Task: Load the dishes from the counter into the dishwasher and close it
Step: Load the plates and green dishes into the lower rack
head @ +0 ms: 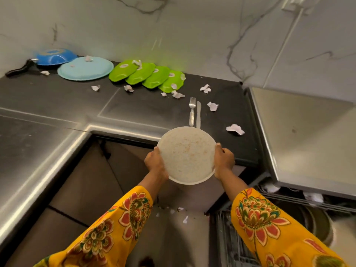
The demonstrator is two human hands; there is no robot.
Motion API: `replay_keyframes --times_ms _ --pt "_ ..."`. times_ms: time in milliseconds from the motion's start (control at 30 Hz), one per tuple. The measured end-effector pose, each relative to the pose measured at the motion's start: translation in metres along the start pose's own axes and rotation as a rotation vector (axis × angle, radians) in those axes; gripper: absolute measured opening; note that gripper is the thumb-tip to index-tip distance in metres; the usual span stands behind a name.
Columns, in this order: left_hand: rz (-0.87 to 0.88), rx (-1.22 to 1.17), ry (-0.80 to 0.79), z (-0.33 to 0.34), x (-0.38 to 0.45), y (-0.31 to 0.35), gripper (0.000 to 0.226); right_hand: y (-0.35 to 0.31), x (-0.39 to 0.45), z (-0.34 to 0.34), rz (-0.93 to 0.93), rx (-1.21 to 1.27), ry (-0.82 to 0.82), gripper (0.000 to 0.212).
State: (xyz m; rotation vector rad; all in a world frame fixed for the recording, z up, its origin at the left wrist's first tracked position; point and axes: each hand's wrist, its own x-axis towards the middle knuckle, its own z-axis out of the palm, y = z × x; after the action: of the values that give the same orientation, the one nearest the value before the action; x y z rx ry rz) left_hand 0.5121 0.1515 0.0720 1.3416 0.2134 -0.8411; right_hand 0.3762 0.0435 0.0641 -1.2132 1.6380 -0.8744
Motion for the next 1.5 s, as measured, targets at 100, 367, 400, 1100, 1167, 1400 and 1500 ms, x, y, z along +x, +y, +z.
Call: replay_keyframes --times_ms 100,367,400,1100,1167,1400,1500 --pt "-0.019 0.026 -0.007 0.015 -0.021 -0.028 0.017 0.018 0.006 -0.038 0.025 0.016 0.025 0.037" --pt "-0.077 0.090 -0.018 0.041 -0.089 -0.105 0.015 0.074 0.007 -0.131 0.115 -0.004 0.069 0.037" --pt "-0.084 0.103 -0.021 0.043 -0.098 -0.115 0.015 0.081 0.006 -0.143 0.126 0.002 0.073 0.038" --pt "-0.216 0.427 0.008 0.065 -0.168 -0.255 0.014 0.222 -0.007 -0.268 0.573 0.049 0.070 0.034" --pt "-0.243 0.441 0.011 0.068 -0.168 -0.262 0.016 0.233 -0.006 -0.270 0.619 0.048 0.035 0.031" --pt "-0.321 0.483 -0.008 0.079 -0.160 -0.289 0.024 0.259 -0.005 -0.278 0.777 0.244 -0.053 0.014" --pt "-0.342 0.480 -0.020 0.087 -0.152 -0.303 0.020 0.269 0.000 -0.279 0.853 0.347 -0.065 0.032"
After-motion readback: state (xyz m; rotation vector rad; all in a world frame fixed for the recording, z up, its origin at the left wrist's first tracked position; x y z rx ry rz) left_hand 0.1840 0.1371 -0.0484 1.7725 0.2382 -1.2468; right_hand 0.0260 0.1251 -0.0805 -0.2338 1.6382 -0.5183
